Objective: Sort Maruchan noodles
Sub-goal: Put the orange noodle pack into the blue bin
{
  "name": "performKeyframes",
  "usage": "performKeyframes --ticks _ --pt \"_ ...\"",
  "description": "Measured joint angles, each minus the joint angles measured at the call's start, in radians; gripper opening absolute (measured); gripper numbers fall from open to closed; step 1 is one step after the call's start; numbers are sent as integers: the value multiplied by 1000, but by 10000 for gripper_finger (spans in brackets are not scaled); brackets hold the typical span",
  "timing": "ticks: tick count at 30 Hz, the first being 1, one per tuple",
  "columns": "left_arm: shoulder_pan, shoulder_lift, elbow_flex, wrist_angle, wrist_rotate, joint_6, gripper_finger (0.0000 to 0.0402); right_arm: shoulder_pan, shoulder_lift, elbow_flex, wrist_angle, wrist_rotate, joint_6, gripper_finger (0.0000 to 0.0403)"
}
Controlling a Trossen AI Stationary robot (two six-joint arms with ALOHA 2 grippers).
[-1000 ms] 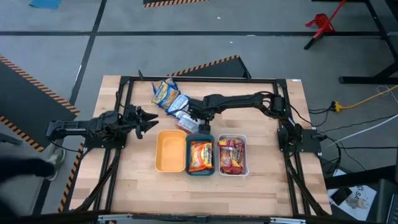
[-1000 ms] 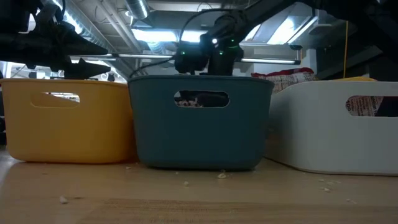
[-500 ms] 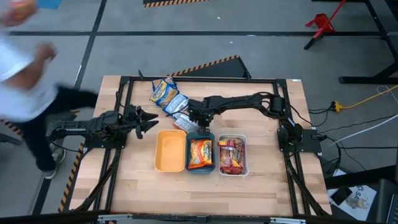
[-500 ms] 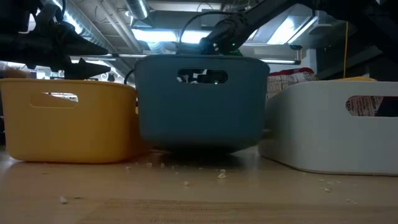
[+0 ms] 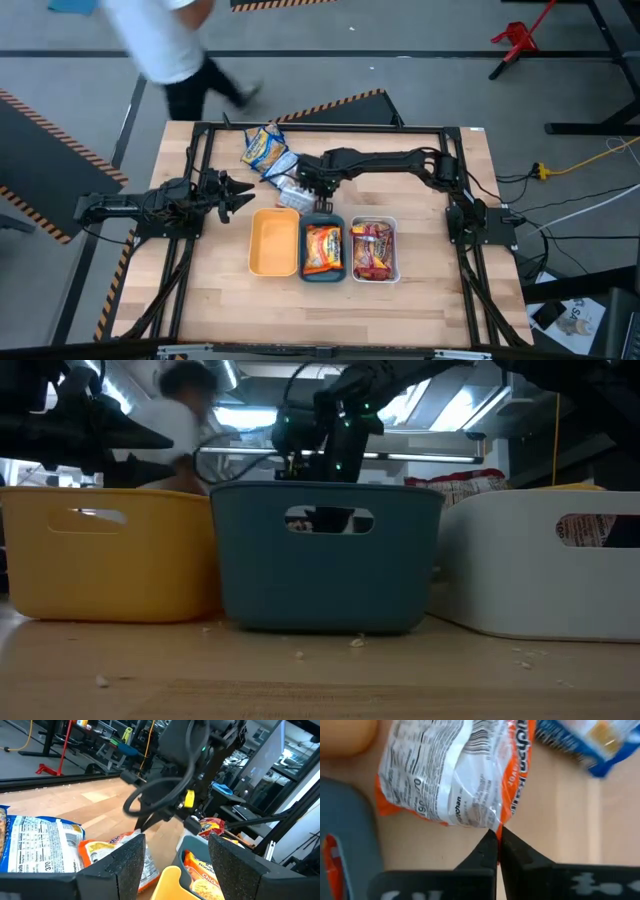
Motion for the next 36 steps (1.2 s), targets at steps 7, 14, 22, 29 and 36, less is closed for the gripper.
performKeyframes --ticks 7,14,22,29,36 --pt "0 0 0 0 0 0 212 14 -1 127 -109 30 -3 0" --pt "0 0 0 0 0 0 212 33 -2 222 -151 16 -20 11" --pt "0 0 0 0 -1 0 212 32 30 216 115 -11 93 181" --pt "0 0 0 0 -1 -1 212 29 139 216 225 50 266 345" --pt "0 0 0 0 -1 -1 212 1 184 215 233 74 407 391"
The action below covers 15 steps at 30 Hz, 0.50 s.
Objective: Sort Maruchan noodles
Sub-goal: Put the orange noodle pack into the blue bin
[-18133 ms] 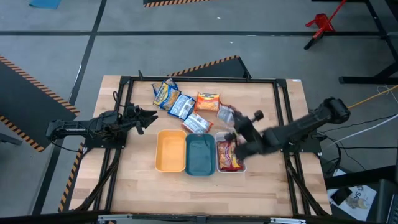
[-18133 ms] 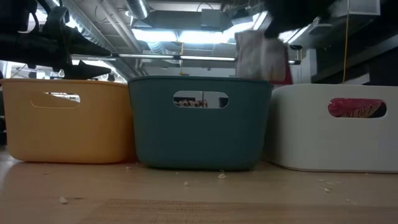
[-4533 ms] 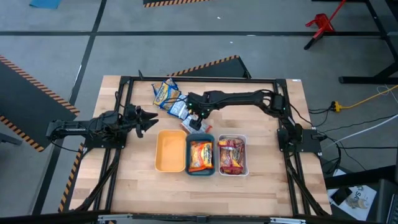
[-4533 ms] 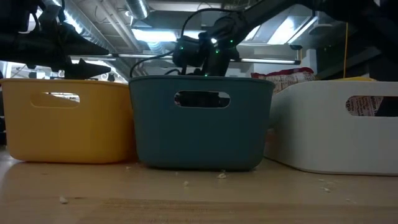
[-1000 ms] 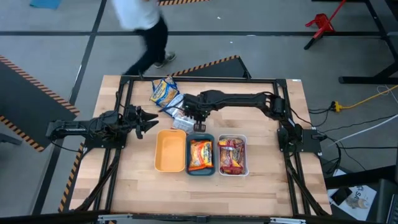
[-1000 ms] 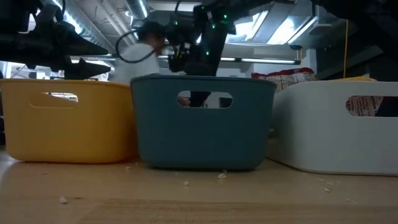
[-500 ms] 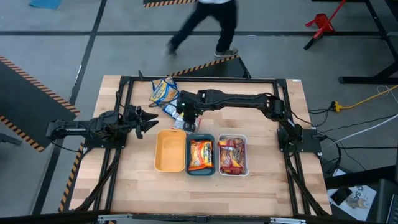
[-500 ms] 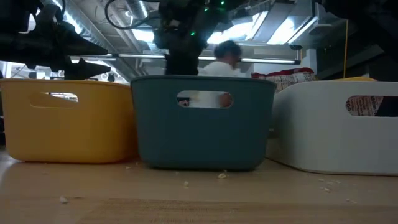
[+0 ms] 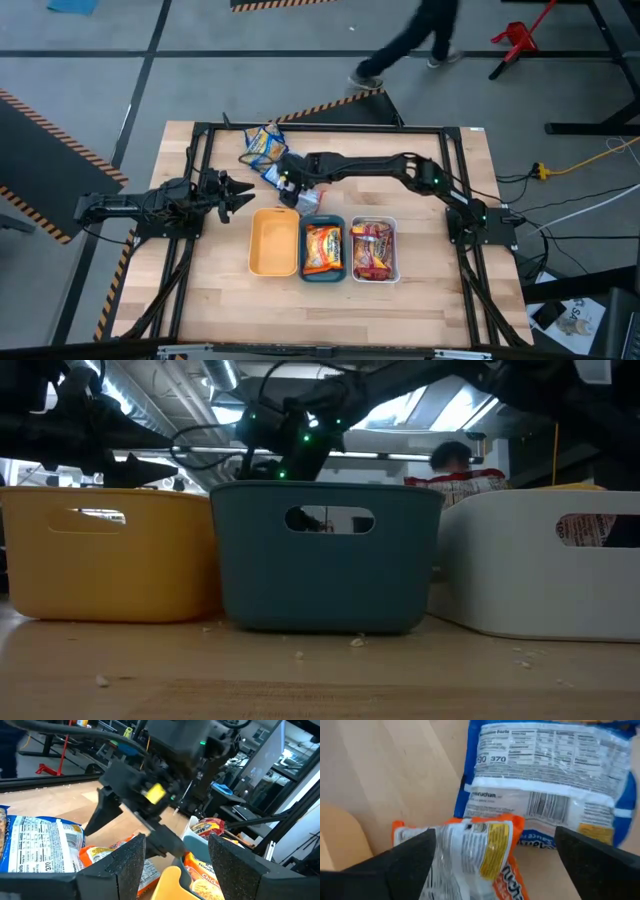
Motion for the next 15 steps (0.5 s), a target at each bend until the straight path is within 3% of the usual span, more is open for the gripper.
performKeyframes --ticks 6,15 --pt "0 0 0 0 0 0 212 -27 8 1 -71 -51 96 356" --pt "0 0 0 0 0 0 212 -36 30 3 -105 -94 100 233"
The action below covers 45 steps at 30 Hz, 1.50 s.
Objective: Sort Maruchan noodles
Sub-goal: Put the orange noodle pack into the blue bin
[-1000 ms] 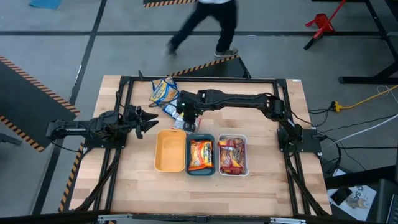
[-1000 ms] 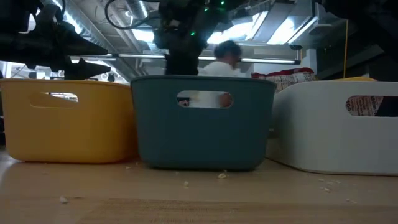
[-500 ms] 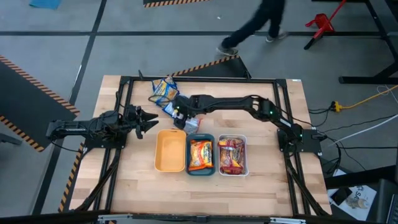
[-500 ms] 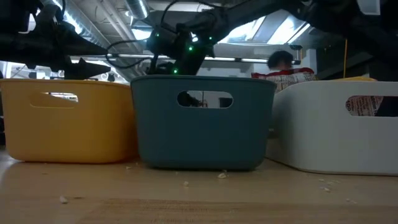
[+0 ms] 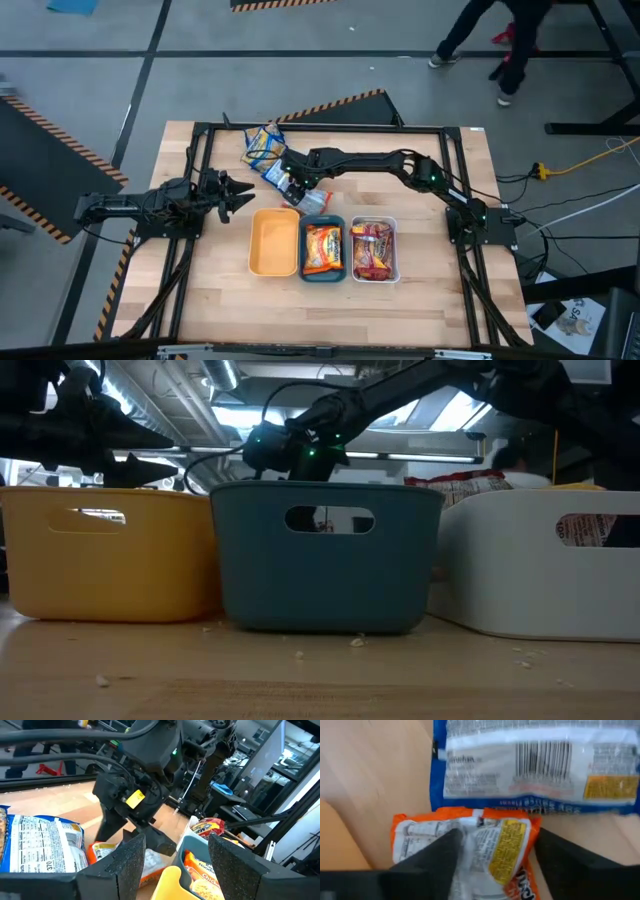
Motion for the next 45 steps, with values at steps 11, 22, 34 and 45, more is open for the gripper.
performKeyframes --ticks 11,22,34,45 --pt "0 0 0 0 0 0 212 0 1 0 -24 0 -35 13" --pt "0 0 0 0 4 0 212 1 -5 142 -193 72 -87 0" --pt "0 0 0 0 13 0 212 21 -59 303 -392 60 -198 10" --pt "0 0 0 -3 24 0 212 21 -59 208 -679 14 -471 252"
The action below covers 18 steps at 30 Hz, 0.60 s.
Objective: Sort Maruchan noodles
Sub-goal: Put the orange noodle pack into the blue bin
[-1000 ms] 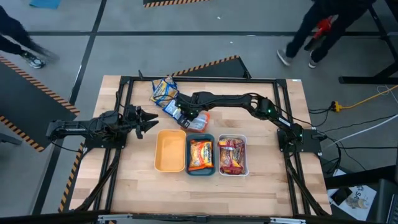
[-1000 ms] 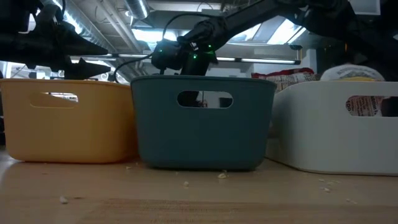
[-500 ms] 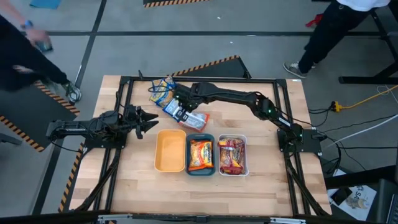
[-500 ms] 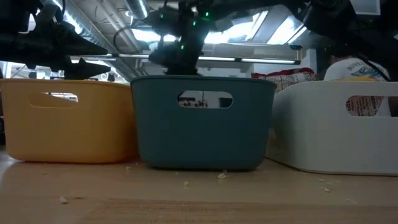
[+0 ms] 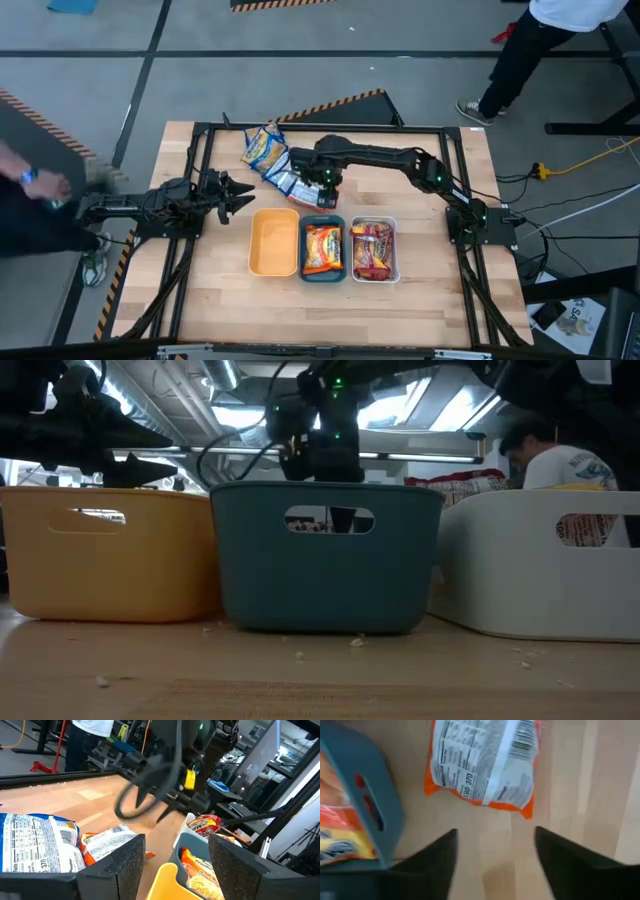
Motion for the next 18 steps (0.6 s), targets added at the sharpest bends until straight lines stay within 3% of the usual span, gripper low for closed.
performKeyframes --ticks 5,8,18 --pt "0 0 0 0 0 0 212 0 1 -125 164 62 -67 365" --pt "0 0 0 0 -3 0 212 -1 1 -188 261 89 -77 394" --pt "0 0 0 0 -5 1 212 -2 -4 -326 410 36 -190 331"
